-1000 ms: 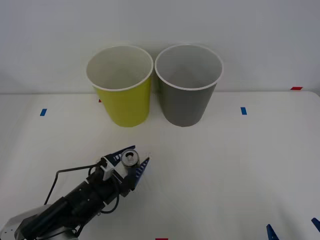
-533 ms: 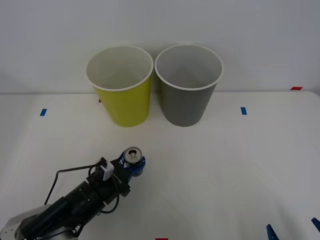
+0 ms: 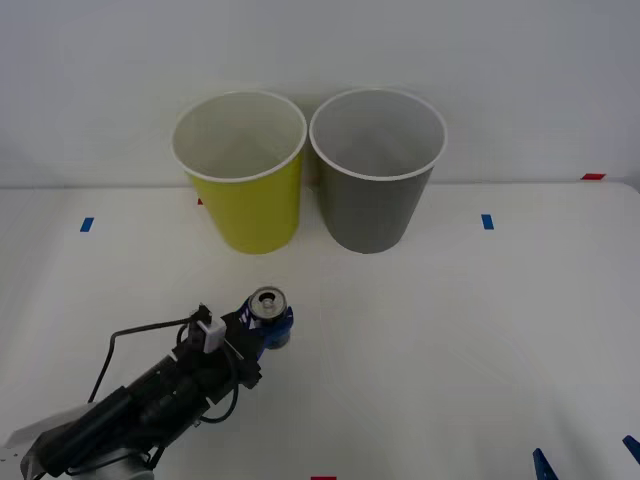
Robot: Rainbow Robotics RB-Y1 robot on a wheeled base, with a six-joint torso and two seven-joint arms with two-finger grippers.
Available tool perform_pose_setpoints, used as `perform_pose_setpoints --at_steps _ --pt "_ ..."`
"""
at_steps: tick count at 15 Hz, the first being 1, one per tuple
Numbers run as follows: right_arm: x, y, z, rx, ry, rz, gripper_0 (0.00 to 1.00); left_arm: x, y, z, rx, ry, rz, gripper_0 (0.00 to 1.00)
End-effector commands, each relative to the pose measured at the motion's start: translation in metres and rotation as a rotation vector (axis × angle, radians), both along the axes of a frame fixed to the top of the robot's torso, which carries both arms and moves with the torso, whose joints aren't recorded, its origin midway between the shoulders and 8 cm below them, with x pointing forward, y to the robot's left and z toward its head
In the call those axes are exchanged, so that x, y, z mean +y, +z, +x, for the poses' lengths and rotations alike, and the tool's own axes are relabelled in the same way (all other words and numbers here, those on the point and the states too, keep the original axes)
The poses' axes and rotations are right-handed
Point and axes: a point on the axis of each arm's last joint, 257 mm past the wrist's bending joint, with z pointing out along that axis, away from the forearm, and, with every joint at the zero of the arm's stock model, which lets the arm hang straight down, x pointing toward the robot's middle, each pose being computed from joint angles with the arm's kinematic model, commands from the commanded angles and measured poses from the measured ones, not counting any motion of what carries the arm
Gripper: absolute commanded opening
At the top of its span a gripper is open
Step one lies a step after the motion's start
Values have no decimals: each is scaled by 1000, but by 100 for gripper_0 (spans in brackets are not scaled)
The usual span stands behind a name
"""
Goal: Put cans in the gray bin and PET bottles in the light green bin.
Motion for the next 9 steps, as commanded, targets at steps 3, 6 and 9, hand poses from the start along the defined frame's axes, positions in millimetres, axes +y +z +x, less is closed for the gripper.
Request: perform_pose_setpoints --at_steps 3,6,9 --pt "0 0 0 0 0 0 100 -25 51 -6 33 -73 -9 0" --pt "0 0 0 0 0 0 100 -32 70 -6 21 -84 -11 0" --pt "0 0 0 0 0 0 100 -22 113 -9 62 -47 51 0"
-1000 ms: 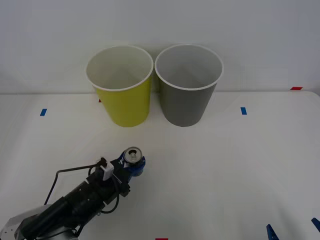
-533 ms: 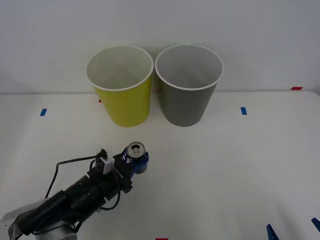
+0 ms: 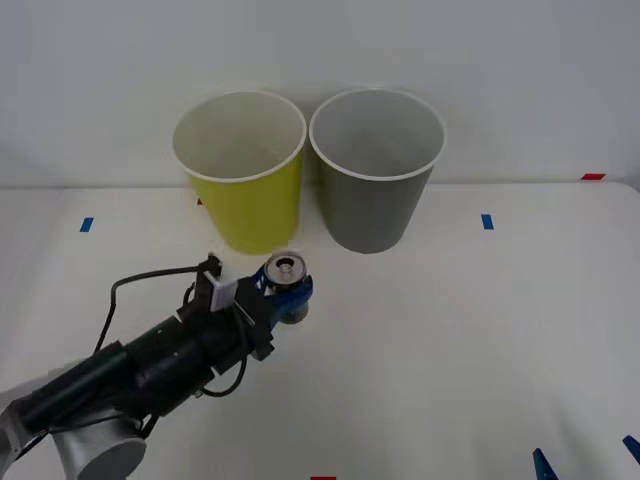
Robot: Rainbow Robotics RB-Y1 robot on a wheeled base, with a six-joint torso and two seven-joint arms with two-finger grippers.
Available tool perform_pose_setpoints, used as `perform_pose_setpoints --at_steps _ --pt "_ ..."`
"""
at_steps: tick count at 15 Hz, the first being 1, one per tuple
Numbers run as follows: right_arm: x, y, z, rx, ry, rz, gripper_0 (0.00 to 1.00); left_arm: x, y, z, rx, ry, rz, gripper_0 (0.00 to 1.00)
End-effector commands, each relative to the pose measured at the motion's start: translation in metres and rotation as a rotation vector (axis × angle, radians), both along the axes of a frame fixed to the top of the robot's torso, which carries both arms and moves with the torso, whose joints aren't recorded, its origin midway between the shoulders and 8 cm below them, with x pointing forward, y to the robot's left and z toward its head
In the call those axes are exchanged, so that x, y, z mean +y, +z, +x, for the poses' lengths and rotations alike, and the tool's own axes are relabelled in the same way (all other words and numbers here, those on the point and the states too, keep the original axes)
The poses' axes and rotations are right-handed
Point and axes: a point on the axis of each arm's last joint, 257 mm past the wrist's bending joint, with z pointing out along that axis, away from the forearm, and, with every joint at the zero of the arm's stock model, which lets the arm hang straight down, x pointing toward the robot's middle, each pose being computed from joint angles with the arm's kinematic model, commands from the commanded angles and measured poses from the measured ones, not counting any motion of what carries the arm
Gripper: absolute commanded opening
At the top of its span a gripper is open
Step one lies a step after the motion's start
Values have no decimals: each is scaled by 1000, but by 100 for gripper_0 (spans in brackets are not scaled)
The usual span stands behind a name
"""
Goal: Put cans in the gray bin and PET bottles in the light green bin.
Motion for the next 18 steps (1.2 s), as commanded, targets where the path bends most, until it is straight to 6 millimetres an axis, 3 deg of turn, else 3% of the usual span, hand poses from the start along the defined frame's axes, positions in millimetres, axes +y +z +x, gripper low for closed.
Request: perform_pose_setpoints --at_steps 1,7,11,14,18 --pt "0 0 0 0 0 0 100 13 51 -10 35 41 75 0" --pt "0 0 0 0 0 0 100 45 132 -17 -19 130 227 0" --pt "0 0 0 0 0 0 100 60 208 -31 -151 191 174 0" --pt "0 0 0 0 0 0 100 68 238 -28 -198 214 116 0" --pt "0 0 0 0 0 0 100 64 264 -28 -237 201 105 0"
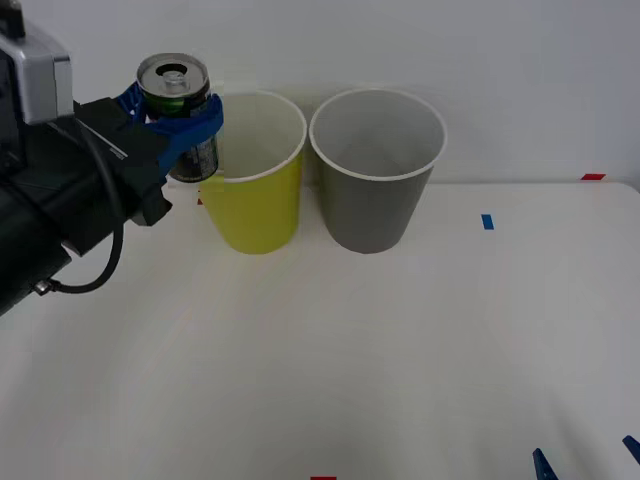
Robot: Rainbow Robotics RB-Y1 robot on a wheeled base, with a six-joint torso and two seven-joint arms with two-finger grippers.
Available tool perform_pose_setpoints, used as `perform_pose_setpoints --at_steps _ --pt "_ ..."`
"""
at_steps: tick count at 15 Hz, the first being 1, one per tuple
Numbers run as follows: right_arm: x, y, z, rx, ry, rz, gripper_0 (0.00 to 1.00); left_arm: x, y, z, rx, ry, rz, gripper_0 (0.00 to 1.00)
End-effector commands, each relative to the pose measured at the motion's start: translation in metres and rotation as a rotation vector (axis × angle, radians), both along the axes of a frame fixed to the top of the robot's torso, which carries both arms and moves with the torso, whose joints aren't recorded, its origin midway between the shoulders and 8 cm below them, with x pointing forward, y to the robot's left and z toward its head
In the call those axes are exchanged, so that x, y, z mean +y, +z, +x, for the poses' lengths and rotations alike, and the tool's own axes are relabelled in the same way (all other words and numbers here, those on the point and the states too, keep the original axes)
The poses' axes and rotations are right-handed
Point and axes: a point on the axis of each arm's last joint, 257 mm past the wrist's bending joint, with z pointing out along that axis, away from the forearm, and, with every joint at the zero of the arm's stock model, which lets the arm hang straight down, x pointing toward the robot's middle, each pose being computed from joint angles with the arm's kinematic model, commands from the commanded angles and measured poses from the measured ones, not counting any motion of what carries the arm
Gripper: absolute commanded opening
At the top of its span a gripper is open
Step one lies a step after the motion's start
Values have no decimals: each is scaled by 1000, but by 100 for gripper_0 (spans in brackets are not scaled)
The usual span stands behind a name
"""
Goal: Put cans in the gray bin and PET bottles in the light green bin.
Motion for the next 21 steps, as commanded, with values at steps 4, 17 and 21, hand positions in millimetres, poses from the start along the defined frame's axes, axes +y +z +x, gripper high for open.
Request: perform_pose_setpoints --at_steps 4,17,21 --pt "0 0 0 0 0 0 100 -6 24 2 20 -24 29 0" --pt "0 0 0 0 0 0 100 -66 88 61 140 -250 -118 0" --pt "0 0 0 0 0 0 100 -97 91 94 129 -225 -123 0"
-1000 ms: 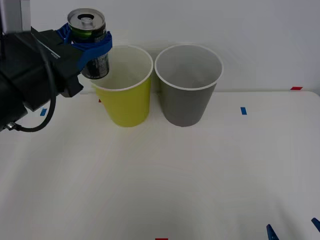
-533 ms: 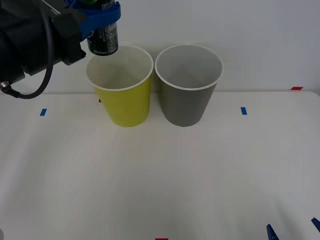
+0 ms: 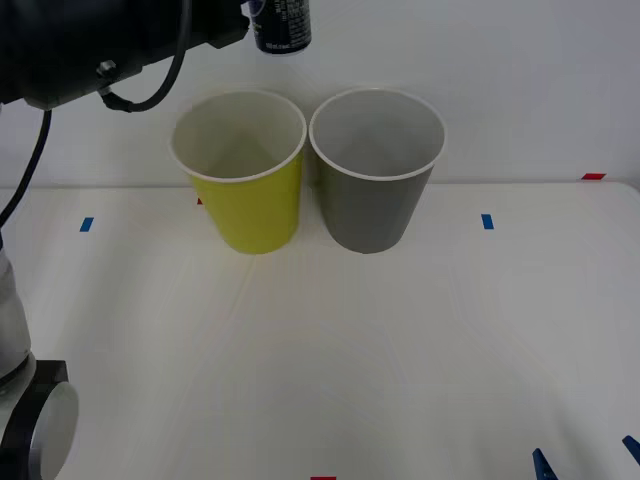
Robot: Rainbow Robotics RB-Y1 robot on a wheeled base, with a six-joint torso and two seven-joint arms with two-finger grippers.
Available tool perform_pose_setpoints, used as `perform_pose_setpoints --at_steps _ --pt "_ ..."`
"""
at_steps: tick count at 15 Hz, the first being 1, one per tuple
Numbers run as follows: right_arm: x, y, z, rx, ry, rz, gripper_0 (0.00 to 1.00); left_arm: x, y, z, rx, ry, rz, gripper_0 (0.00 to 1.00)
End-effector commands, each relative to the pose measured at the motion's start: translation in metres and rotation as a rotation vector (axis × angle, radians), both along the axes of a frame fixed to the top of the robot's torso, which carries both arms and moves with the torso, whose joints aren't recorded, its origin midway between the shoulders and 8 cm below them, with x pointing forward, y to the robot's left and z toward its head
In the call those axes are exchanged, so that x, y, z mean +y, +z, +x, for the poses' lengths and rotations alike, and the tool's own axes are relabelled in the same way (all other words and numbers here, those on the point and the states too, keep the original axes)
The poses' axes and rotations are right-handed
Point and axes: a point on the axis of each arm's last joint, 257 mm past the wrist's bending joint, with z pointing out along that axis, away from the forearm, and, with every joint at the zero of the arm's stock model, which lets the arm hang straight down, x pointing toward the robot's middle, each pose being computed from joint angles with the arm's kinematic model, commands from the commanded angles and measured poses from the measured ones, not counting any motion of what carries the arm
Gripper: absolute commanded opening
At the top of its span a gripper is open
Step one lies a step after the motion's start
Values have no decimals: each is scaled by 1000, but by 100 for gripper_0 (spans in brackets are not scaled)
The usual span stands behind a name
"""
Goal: Put cans in the gray bin and PET bottles in the light green bin.
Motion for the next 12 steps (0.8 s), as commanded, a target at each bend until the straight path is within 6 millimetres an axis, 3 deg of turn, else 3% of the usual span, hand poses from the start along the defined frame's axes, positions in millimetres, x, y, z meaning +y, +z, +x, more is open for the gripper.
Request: perform_pose_setpoints --at_steps 1,5,12 --pt "0 0 0 0 0 0 100 -23 0 26 -23 40 7 0" --pt "0 0 0 0 0 0 100 -46 -15 58 -2 42 -36 0" --pt "0 0 0 0 0 0 100 -79 -29 91 -43 54 -58 0"
